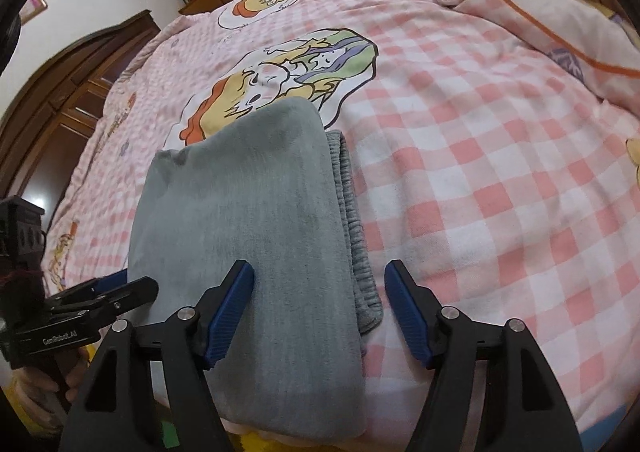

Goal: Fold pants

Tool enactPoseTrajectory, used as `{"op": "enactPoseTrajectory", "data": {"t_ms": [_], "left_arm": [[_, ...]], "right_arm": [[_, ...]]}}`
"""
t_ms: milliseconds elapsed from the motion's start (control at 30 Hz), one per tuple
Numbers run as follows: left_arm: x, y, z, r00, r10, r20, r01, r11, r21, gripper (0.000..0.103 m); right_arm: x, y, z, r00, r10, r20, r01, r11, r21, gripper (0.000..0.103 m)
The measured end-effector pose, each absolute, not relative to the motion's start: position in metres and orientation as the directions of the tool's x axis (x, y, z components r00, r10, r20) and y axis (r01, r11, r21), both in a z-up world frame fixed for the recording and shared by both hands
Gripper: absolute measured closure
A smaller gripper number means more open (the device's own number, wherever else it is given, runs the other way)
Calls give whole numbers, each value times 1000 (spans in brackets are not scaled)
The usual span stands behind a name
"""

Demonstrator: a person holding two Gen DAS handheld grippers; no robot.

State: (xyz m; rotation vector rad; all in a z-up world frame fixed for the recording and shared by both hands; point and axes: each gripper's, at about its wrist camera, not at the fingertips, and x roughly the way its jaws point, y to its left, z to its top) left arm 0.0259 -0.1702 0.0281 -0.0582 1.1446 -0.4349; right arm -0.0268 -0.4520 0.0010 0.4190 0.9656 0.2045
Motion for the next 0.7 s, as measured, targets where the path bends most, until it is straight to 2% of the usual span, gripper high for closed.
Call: {"op": "enactPoseTrajectory", "data": {"t_ms": [233,400,700], "left_arm": [[24,-159,37,429,-375,-822,272,921,-278,31],[30,-155,22,359,-435,-826,247,897,-366,31],[31,-152,17,335,-462,-821,231,885,-404,29]], "right_arm": [[-29,-450,1,566,352,-745,4,903,430,33],[-30,-452,-2,576,357,-735,11,896,444,33],[-29,-453,-3,590,343,-731,50,888,457,33]]}}
